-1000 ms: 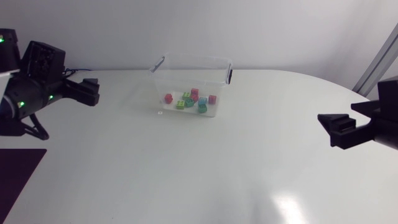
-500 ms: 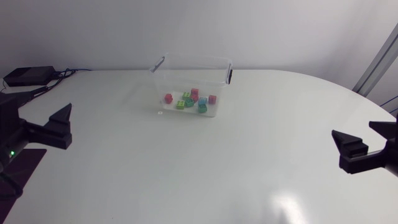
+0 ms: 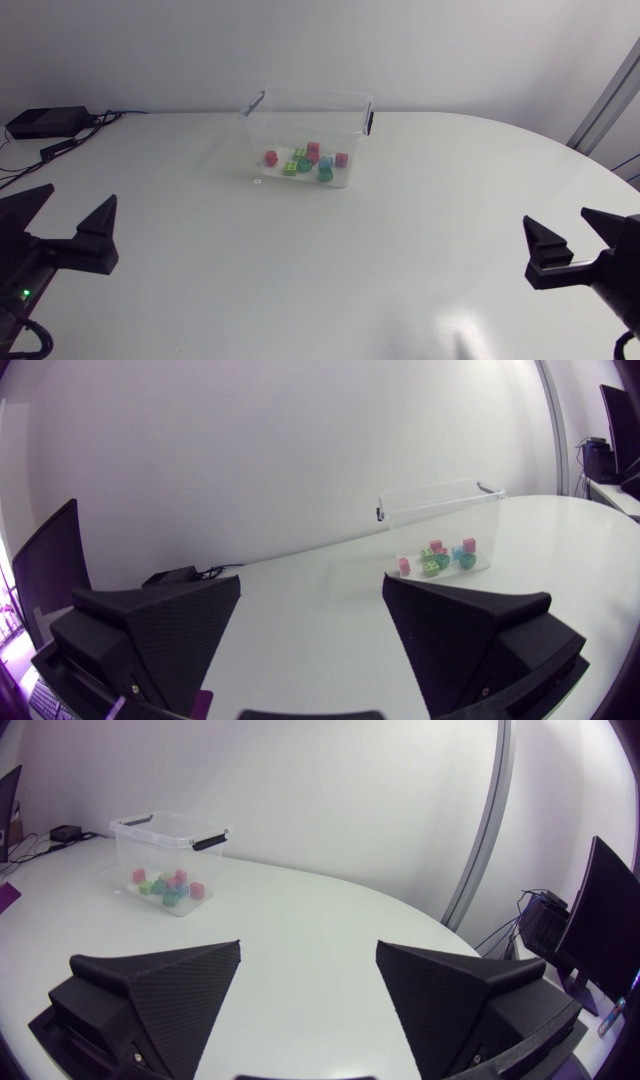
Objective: Place the duplo bricks in the container
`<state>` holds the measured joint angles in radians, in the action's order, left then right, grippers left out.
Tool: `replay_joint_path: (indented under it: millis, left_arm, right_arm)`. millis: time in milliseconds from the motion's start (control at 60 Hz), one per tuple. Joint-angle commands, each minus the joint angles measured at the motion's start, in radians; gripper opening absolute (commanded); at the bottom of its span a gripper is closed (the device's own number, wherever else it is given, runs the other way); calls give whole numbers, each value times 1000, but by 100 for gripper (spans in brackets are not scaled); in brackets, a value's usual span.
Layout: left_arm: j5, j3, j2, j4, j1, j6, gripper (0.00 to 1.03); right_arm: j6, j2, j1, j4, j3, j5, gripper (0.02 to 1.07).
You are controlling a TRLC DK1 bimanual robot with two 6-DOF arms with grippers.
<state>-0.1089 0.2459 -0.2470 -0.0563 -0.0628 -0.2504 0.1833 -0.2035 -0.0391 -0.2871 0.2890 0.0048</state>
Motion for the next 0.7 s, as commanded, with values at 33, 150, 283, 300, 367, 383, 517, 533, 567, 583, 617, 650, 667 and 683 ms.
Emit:
replay_joint_path:
  millis: [33, 150, 283, 300, 367, 383, 517, 533, 567, 583, 617, 650, 667, 683]
  left_arm:
    - [23, -65, 54, 22, 18, 77, 100]
    - [46, -112, 105, 31, 29, 123, 100]
    - [72, -168, 164, 42, 43, 176, 100]
    - [76, -176, 173, 43, 45, 184, 100]
    - [88, -203, 201, 48, 52, 209, 100]
    - [92, -210, 209, 49, 54, 216, 100]
    - [109, -246, 247, 56, 63, 250, 100]
    - [109, -246, 247, 56, 63, 250, 100]
    - [109, -246, 247, 56, 63, 250, 100]
    - [109, -246, 247, 56, 63, 250, 100]
    - [109, -246, 247, 56, 63, 250, 100]
    - [109, -246, 247, 56, 63, 250, 100]
    - [109, -246, 247, 56, 63, 250, 100]
    - [109, -246, 247, 56, 63, 250, 100]
  right_arm:
    - [-59, 44, 15, 61, -72, 1, 102]
    - [-91, 86, 22, 120, -129, 0, 102]
    - [-130, 135, 29, 190, -196, -2, 102]
    - [-135, 142, 30, 200, -205, -2, 102]
    - [-154, 166, 33, 233, -237, -3, 102]
    - [-158, 172, 34, 242, -246, -4, 102]
    - [-183, 204, 39, 287, -289, -5, 102]
    - [-183, 204, 39, 287, -289, -5, 102]
    - [-183, 204, 39, 287, -289, -5, 102]
    - [-183, 204, 39, 287, -289, -5, 102]
    - [-183, 204, 39, 287, -289, -5, 102]
    - [-183, 204, 39, 287, -289, -5, 102]
    - [-183, 204, 39, 287, -289, -5, 102]
    - [-183, 204, 39, 287, -289, -5, 102]
